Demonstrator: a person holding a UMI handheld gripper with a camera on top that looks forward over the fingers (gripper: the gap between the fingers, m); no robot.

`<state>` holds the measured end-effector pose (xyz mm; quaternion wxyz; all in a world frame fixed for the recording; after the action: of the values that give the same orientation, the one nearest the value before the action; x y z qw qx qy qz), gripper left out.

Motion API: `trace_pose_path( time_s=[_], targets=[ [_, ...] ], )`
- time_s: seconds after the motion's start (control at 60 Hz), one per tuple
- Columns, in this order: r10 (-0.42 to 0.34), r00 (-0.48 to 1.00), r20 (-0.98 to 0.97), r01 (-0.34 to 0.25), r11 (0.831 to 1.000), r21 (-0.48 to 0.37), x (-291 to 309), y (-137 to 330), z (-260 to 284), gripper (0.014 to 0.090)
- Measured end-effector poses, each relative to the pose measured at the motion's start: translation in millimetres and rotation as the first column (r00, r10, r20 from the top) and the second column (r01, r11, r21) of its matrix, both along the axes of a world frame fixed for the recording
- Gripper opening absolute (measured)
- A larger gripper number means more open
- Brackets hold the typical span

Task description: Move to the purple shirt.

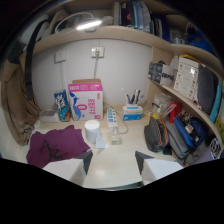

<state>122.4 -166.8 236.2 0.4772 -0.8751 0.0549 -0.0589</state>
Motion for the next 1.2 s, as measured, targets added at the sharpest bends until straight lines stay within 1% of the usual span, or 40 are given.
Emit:
trace_pose_path(
  time_s=[0.217, 0.35, 0.433, 0.567, 0.617, 0.683, 0.8, 0.85, 0.95, 1.083, 1.2],
  targets=[
    [0.0, 1.0, 0.003, 0.0, 1.0, 0.001, -1.7, 2.2, -3.0, 0.0869],
    [0.017, 1.0, -0.002, -0.017, 1.0, 0.006, -17.6, 1.4, -14.5, 0.0862],
    [0.046, 0.999, -0.005, -0.046, 0.999, 0.01, -39.2, 0.0, -27.7, 0.0865],
    [0.119, 0.993, -0.016, -0.119, 0.993, 0.001, -90.8, -2.4, -60.3, 0.087],
    [0.153, 0.988, -0.023, -0.154, 0.988, -0.01, -114.8, -3.7, -75.9, 0.0868],
    [0.208, 0.977, -0.045, -0.21, 0.977, -0.025, -150.1, -5.4, -95.6, 0.0868],
    [0.298, 0.951, -0.078, -0.302, 0.952, -0.045, -207.9, -1.9, -126.9, 0.0869],
    [0.325, 0.941, -0.092, -0.331, 0.942, -0.051, -231.2, 2.6, -138.7, 0.0868],
    [0.357, 0.927, -0.113, -0.364, 0.929, -0.057, -269.1, 19.4, -157.5, 0.087],
    [0.363, 0.925, -0.111, -0.371, 0.927, -0.057, -302.9, 53.2, -176.1, 0.087],
    [0.346, 0.936, -0.072, -0.349, 0.936, -0.048, -314.4, 91.9, -184.7, 0.087]
  ],
)
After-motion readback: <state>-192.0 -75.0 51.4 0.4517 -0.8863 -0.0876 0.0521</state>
